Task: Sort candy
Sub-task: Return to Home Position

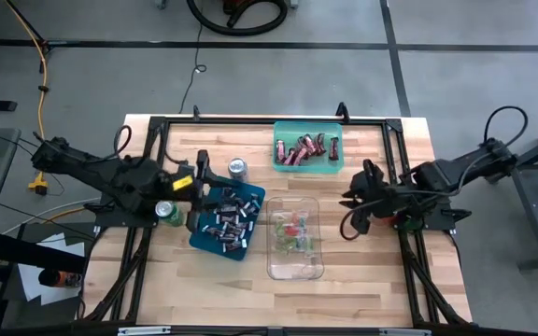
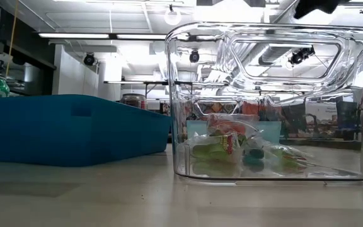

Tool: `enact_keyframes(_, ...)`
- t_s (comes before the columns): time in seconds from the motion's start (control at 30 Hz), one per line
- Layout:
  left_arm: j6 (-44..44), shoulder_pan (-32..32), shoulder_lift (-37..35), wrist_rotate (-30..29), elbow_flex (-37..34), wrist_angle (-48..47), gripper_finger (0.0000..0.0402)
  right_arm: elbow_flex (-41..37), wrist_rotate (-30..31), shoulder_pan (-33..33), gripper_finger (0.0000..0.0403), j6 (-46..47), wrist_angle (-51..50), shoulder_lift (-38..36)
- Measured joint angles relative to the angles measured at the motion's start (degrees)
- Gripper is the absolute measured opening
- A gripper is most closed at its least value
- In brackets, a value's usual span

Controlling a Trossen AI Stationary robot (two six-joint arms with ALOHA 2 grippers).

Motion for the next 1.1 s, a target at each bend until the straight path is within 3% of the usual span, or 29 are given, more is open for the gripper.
enact_keyframes(0.13,1.61,6.43,-0.40,8.35,-2.18,0.74,0.0068,-4.24,-1.03,0.28,0.0015,3.33,0.06,-2.90)
enact_keyframes(0.23,-0.52,11.68,-2.19,13.11,-7.18,4.22,0.0012,-6.29,-1.60,0.24,0.0022,5.65,0.51,-4.01)
enact_keyframes(0.4,-6.33,15.95,-8.62,14.95,-19.50,14.21,0.0007,-8.39,-3.27,0.24,0.0013,7.69,1.70,-4.87)
enact_keyframes(0.7,-16.79,15.06,-23.02,11.84,-41.33,30.41,0.0000,-9.47,-7.11,0.25,0.0004,4.66,5.75,-4.69)
enact_keyframes(0.9,-17.36,13.79,-27.46,9.01,-50.13,40.26,0.0000,-9.47,-7.48,0.26,0.0002,4.50,5.16,-4.71)
enact_keyframes(1.1,-18.75,13.77,-30.78,8.35,-56.05,42.17,0.0000,-9.47,-7.56,0.26,0.0001,4.64,3.65,-4.78)
